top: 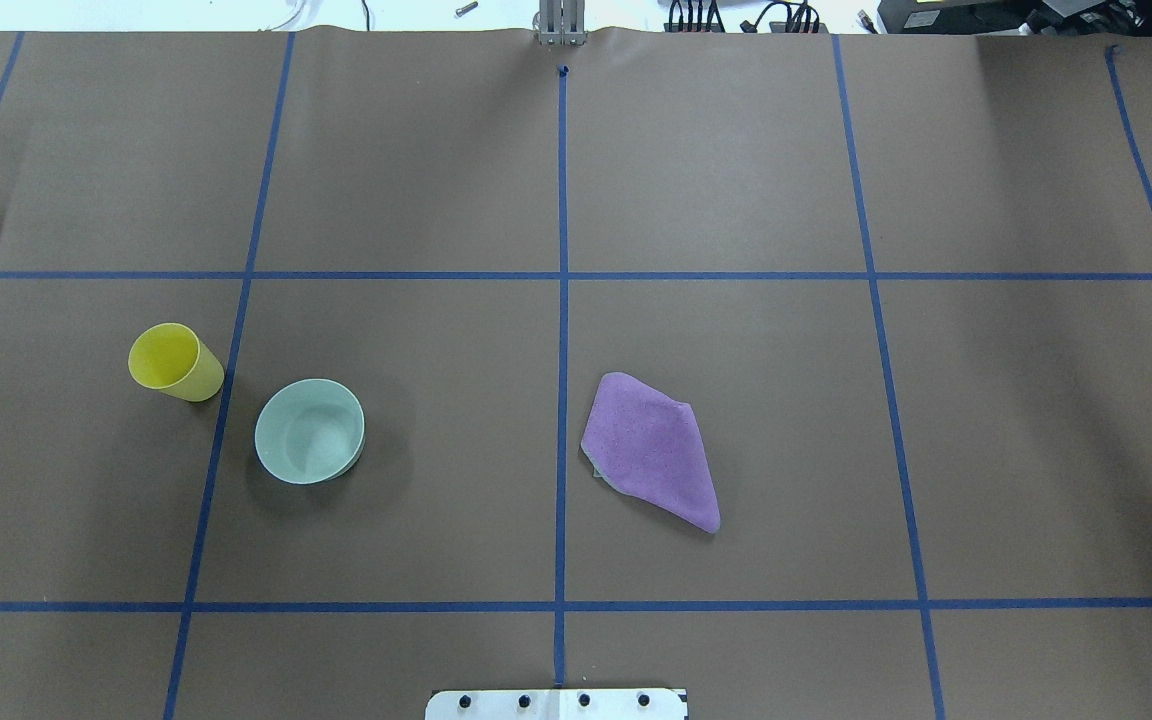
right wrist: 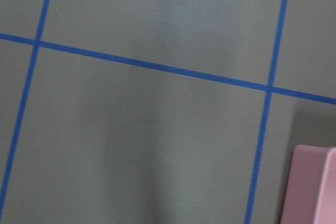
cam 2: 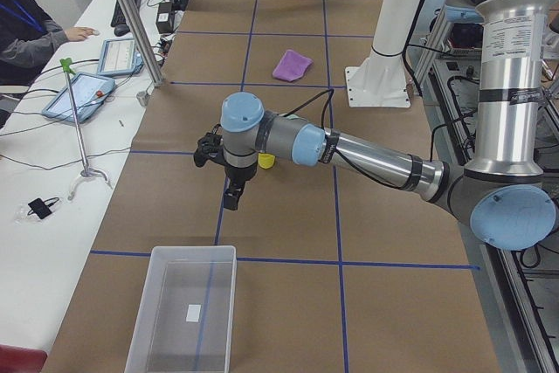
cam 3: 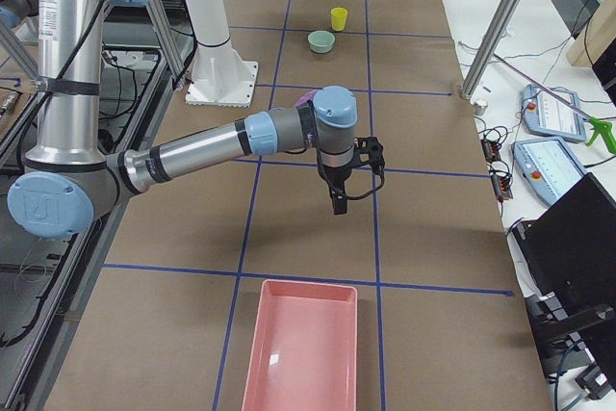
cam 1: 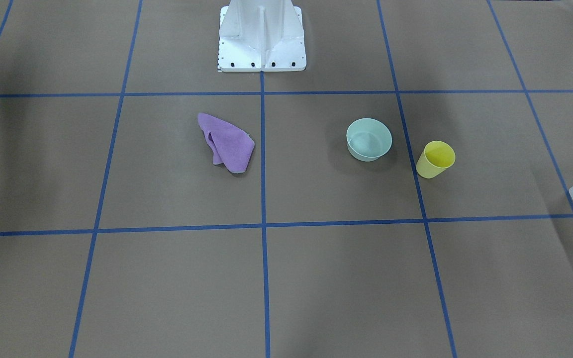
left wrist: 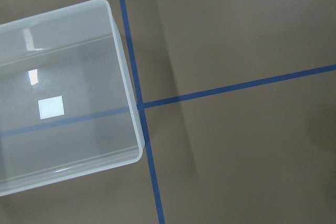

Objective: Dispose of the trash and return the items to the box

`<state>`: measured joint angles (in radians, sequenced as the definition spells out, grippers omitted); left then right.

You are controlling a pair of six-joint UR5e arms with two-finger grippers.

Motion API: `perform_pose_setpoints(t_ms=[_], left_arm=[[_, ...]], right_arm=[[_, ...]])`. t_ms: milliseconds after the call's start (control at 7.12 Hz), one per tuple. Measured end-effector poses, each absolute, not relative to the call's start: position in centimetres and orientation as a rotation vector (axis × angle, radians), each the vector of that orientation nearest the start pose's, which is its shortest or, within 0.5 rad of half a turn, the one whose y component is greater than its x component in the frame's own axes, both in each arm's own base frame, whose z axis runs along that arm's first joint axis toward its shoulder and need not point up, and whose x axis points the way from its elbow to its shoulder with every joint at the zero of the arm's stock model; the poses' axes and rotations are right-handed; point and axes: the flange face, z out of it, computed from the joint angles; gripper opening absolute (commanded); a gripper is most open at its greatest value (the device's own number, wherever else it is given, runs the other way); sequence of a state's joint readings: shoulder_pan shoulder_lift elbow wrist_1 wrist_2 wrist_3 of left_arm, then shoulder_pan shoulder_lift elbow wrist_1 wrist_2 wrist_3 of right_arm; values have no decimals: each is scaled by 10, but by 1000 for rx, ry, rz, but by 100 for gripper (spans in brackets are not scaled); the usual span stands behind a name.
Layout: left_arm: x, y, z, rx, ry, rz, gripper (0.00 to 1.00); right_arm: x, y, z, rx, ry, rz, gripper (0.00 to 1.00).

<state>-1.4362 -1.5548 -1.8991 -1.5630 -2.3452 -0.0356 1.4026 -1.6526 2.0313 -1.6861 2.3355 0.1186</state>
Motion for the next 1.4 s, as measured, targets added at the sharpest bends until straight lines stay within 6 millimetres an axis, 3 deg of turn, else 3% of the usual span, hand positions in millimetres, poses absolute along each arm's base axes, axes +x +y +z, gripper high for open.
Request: perform_pose_setpoints(t_ms=[281,421,702,982,1123,1263,1404], left_arm=[[81,-487,487,141,832,168,99],[117,-482,485,104,841,155,99],[180,-473,481,65,844,145,98],[231,-489,488,56,867,126,97],[251,-494,487,49,884,111,75],[266,-494,482,38,896,100,33],[277,-491,482,28,900,103,6]], right_arm=[[-77,-453,437,113,-782,-112,100],[-104,-450,425,102,-766,-104,100],[-144,-451,406,98,-740,-86,100],[-175,-452,388,105,-732,-75,100],[-182,-452,384,108,-730,-71,100],[-184,-452,382,110,-729,-70,100],[-185,-452,382,109,-729,-70,100]])
